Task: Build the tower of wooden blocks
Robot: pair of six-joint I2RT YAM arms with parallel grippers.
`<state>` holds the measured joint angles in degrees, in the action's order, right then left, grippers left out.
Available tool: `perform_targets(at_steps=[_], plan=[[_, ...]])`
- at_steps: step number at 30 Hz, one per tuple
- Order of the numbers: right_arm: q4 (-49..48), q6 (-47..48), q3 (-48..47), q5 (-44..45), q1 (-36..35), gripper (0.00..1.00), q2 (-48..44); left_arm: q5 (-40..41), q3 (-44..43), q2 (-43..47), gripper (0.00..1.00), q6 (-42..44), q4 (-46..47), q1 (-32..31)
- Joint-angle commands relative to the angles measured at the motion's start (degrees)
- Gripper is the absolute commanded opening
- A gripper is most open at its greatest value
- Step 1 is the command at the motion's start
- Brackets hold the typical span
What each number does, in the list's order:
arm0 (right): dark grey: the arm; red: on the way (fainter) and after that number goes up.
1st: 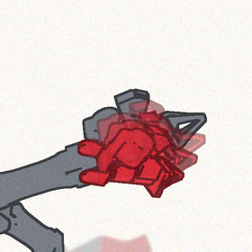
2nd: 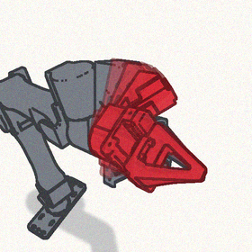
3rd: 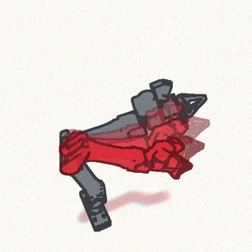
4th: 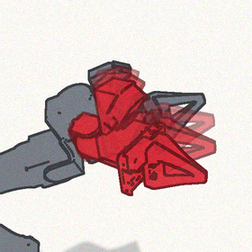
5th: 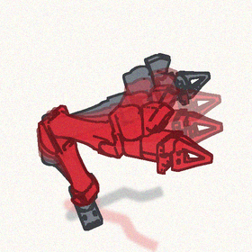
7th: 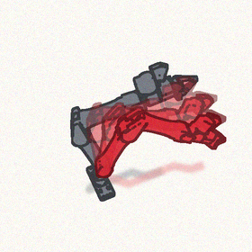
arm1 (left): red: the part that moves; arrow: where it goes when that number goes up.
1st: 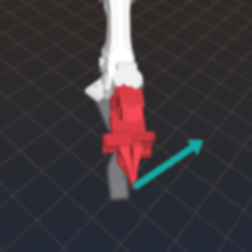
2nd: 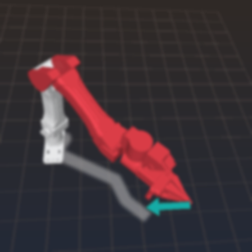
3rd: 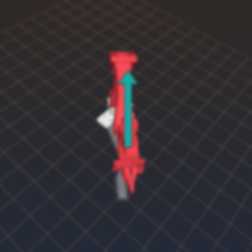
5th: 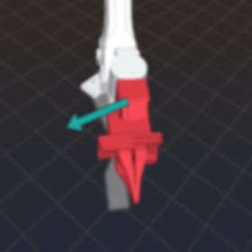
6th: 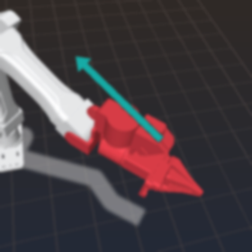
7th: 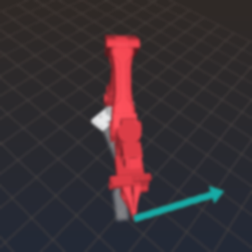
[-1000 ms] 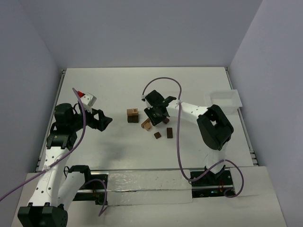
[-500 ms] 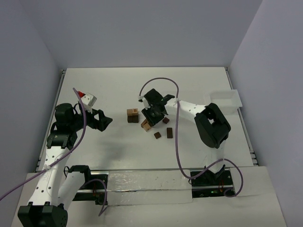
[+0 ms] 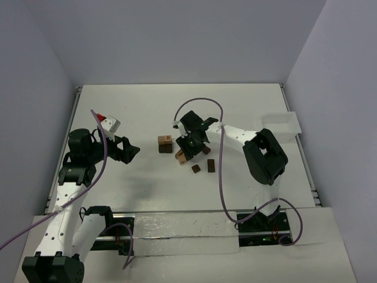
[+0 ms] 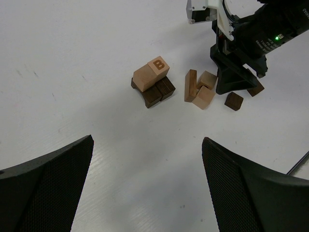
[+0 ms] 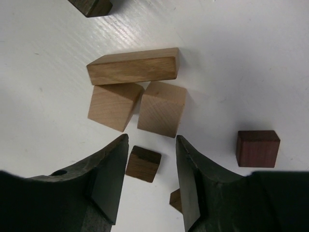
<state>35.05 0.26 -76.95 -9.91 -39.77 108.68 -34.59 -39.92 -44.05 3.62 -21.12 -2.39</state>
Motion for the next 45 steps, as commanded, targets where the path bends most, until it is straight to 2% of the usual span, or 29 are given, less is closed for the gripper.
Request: perform_targets(at_steps=[1,5,7,8,9,10,16,22,33,45], plan=[[0.34,-2.55,-1.37,-2.31,1.16,0.49,-5.02,-1.38,0.28,0.57,0.99,0.16,2.46,0.37],[0.00,-2.77,-0.31,-3.77,2.67,0.45,-4.50,-1.45,0.28,0.55,0.99,0.32,2.51,0.37],[-0.10,-4.64,-0.57,-3.96,3.03,0.51,-4.40,-1.26,0.37,0.55,0.99,0.33,2.44,0.37],[-0.39,-5.93,-0.61,-3.28,2.96,0.69,-4.67,-1.18,0.34,0.51,0.99,0.27,2.47,0.37],[-0.57,-7.44,-0.66,-2.15,2.73,0.95,-5.19,-1.17,0.30,0.46,0.99,0.14,2.61,0.37],[-0.79,-9.52,-0.66,-1.34,2.36,0.99,-5.62,-1.11,0.35,0.46,0.99,0.09,2.72,0.37],[-1.75,-13.08,-0.64,6.03,-1.10,1.00,-6.74,-1.38,0.46,0.28,0.99,0.16,2.84,0.37],[-2.27,-12.47,-1.71,11.31,-3.56,1.00,-1.80,-1.54,0.37,0.28,0.99,0.24,2.67,0.37],[-2.74,-10.00,-2.98,13.42,-4.74,1.00,1.96,-1.80,0.50,0.11,0.99,0.33,2.88,0.37],[-3.26,-8.73,-2.24,12.66,-4.97,1.00,1.95,-1.86,0.69,-0.04,0.99,0.42,2.84,0.37]])
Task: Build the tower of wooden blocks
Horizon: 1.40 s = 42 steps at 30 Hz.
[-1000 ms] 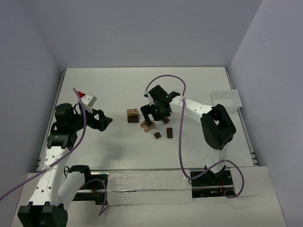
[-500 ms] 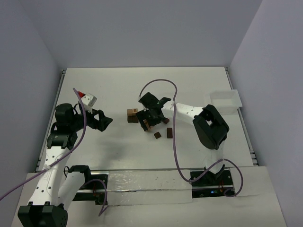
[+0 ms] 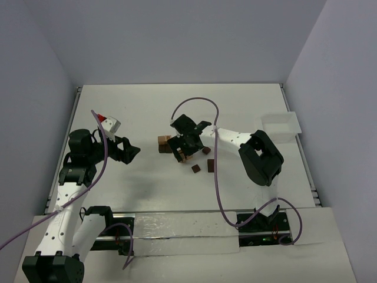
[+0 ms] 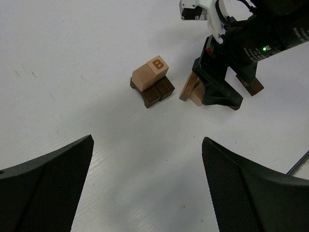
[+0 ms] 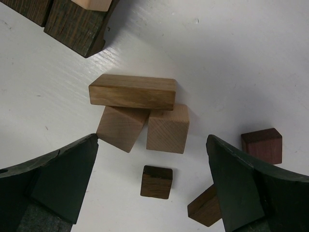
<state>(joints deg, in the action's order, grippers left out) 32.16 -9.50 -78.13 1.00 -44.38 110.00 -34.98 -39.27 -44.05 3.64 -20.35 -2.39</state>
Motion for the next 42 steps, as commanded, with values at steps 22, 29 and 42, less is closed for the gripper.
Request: perform_targets(at_steps=[22,29,42], plan=[[2.17,-1.33,-2.74,-0.69,-0.36,1.00,-1.89,-1.66,0.16,0.09,0.99,0.40,1.98,0.37],[3.41,-1.92,-2.47,2.80,0.54,1.00,-1.95,-1.67,0.16,0.11,0.99,0.44,1.92,0.37],[2.58,-2.63,-3.00,-2.91,1.14,1.00,-3.96,-1.56,0.16,0.11,0.99,0.43,1.93,0.37]])
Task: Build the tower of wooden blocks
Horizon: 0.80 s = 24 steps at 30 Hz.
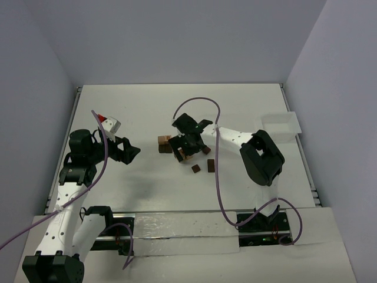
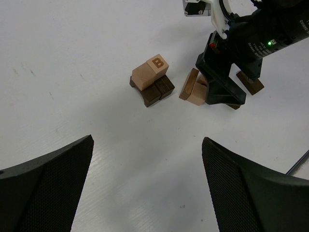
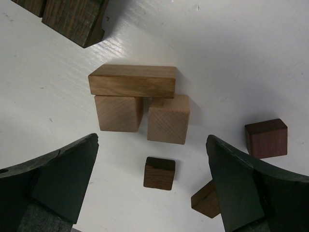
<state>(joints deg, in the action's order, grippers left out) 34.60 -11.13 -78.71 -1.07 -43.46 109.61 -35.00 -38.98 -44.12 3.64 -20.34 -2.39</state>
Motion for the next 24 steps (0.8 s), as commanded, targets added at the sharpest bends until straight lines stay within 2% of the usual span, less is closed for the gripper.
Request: perform_targets(at_steps=[1,8,16,24], plan=[[0.12,-1.06,-2.41,-0.99,0.22,1.00,-3.67,-1.56,-0.13,0.17,0.99,0.40,1.97,0.37],[1.37,-3.33,-5.37,-0.20,-0.65,1.00,-0.35,-1.47,-0.22,0.17,0.99,0.40,1.75,0.37],[3.95,-6.95,-8.43,6.01,-0.83,1.00,4.81,-1.56,-0.13,0.26,0.99,0.48,1.76,0.37],[5.13,-9.46,-8.73,5.44,-0.01,1.00,7.42,-1.52,-0.22,0.35,0.99,0.58,1.53,0.37]])
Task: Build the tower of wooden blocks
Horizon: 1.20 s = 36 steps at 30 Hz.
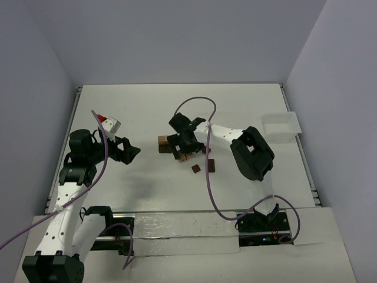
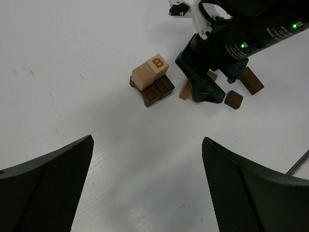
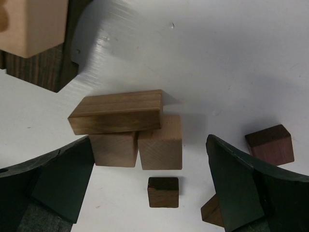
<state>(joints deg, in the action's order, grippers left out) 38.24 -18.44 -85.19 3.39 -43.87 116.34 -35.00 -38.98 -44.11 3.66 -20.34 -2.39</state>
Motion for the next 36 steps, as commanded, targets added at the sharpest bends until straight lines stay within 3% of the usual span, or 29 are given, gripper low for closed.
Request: perform_targets(at_steps=[1,23,29,34,36], plan=[[1.49,-2.28,-1.95,0.84,0.52,1.00,0.72,-1.48,-0.22,0.34,0.99,0.56,1.53,0.37],[0.56,-3.84,0.87,-1.92,1.45,0.98,-3.54,-1.59,-0.13,-0.36,0.99,0.21,2.14,0.37],[0.35,-5.72,1.46,1.70,0.89,0.77,-4.71,-1.47,-0.22,-0.28,0.99,0.16,2.23,0.37],[0.43,-6.46,1.93,2.37,0.07,0.65,-5.42,-1.47,-0.04,-0.17,0.99,0.19,2.23,0.37],[0.42,-6.60,2.35,2.14,-0.11,0.56,-6.02,-1.49,-0.04,-0.10,0.99,0.12,2.23,0.37]])
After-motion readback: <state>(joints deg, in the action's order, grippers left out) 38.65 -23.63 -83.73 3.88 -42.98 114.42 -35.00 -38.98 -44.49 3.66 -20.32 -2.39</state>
